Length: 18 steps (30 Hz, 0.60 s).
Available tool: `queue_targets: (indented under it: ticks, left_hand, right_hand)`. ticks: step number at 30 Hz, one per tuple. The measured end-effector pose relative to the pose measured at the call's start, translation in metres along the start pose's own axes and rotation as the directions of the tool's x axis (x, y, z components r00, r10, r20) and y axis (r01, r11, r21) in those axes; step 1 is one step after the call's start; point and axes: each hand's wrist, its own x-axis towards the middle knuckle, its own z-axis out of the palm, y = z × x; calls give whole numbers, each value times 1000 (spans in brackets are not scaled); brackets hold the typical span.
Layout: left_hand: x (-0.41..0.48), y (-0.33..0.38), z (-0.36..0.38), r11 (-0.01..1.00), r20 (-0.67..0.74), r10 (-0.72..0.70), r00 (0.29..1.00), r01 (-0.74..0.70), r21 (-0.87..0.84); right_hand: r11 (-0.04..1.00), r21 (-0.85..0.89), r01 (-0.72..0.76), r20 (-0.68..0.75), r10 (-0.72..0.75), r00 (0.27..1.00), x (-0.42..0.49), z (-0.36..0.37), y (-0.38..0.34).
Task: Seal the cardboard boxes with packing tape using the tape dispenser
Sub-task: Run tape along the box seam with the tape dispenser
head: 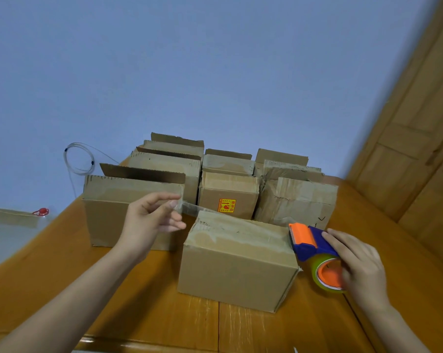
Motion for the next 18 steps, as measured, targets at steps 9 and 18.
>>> queue_targets:
  ticks: [9,18]
  left_hand:
    - [1,3,2,997,-23,-40,999,42,64]
    - [1,10,-3,991,56,-62,996,54,125]
  right_hand:
    - [1000,-7,9,-21,-9,1000,0,1,1]
    - [1000,-9,0,-8,0,1000,1,1,0]
